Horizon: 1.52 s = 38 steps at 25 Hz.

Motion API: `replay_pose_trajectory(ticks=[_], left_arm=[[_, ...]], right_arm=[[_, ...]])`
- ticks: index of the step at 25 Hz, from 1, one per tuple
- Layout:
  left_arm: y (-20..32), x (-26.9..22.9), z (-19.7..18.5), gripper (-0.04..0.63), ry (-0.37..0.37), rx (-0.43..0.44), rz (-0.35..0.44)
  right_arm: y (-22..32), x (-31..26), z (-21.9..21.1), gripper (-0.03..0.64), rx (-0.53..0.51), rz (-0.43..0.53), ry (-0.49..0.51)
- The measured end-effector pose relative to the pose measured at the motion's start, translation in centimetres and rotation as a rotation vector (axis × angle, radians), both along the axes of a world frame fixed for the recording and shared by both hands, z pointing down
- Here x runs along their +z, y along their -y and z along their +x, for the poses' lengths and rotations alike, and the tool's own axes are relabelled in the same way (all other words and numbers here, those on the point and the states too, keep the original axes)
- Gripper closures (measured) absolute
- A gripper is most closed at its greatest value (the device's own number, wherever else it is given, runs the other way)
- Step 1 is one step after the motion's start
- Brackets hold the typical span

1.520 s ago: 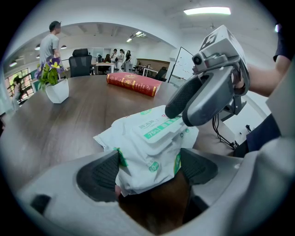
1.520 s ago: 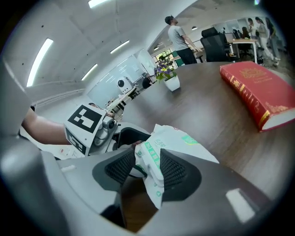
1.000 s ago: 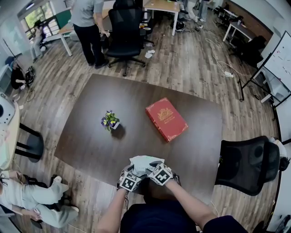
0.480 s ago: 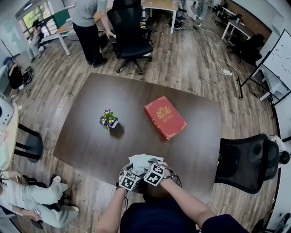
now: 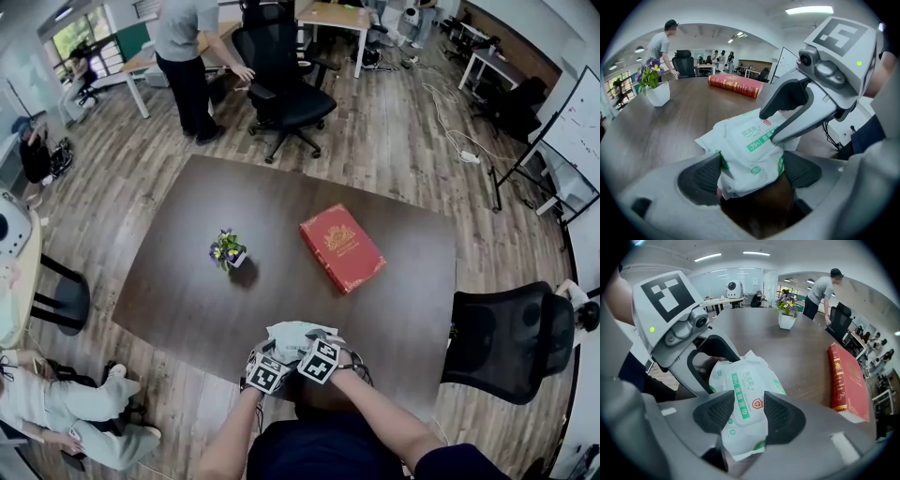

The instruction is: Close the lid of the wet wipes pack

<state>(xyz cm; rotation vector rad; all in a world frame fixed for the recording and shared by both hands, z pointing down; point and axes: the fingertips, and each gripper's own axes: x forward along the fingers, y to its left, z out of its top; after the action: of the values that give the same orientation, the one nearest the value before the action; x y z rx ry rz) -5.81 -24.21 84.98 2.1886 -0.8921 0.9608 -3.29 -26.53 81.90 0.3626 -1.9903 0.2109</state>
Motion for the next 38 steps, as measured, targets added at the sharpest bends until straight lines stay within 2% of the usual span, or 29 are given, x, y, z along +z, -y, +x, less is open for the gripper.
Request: replay_pose_trajectory(ticks=[1, 4, 10, 13, 17, 22, 26, 33, 38], left_arm=[[-0.1, -0.1, 0.1, 0.182, -0.008, 0.001, 0.007], [-0.5, -0.5, 0.5, 0.121, -0.027, 0.005, 0.021], [-1.9, -3.1, -0.6, 0.09, -0.042, -0.038, 0.051], [-2.1, -5.1, -1.5, 0.064, -0.098, -0.094, 0.067], [-2.6, -8.2, -2.4, 0.031, -0.184, -0.178, 0.118], [-3.6, -10.3, -3.1, 0.014, -0.222, -0.197, 0.149], [-4.7, -10.8, -3.2, -0.003, -0.236, -0.196, 0.146], [-4.9, -12.7, -2.9, -0.003, -0.265, -0.187, 0.177], [-5.2, -13.3, -3.0, -0.003, -0.279, -0.21, 0.179]], right_arm=[[0.0, 0.0, 0.1, 0.402, 0.003, -0.003, 0.003], [-0.1, 0.1, 0.2, 0.4, 0.017, -0.01, 0.025], [-0.3, -0.1, 0.3, 0.401, 0.042, -0.006, 0.049], [-0.1, -0.2, 0.3, 0.402, 0.063, -0.009, 0.061], [-0.1, -0.2, 0.7, 0.4, 0.146, -0.02, 0.112], [-0.5, 0.0, 1.6, 0.366, 0.215, -0.036, 0.147], [-1.5, 0.4, 2.7, 0.327, 0.253, -0.107, 0.178], [-1.9, -2.5, 5.7, 0.324, 0.358, -0.087, 0.291], [-2.2, -5.7, 8.2, 0.322, 0.483, -0.083, 0.468]])
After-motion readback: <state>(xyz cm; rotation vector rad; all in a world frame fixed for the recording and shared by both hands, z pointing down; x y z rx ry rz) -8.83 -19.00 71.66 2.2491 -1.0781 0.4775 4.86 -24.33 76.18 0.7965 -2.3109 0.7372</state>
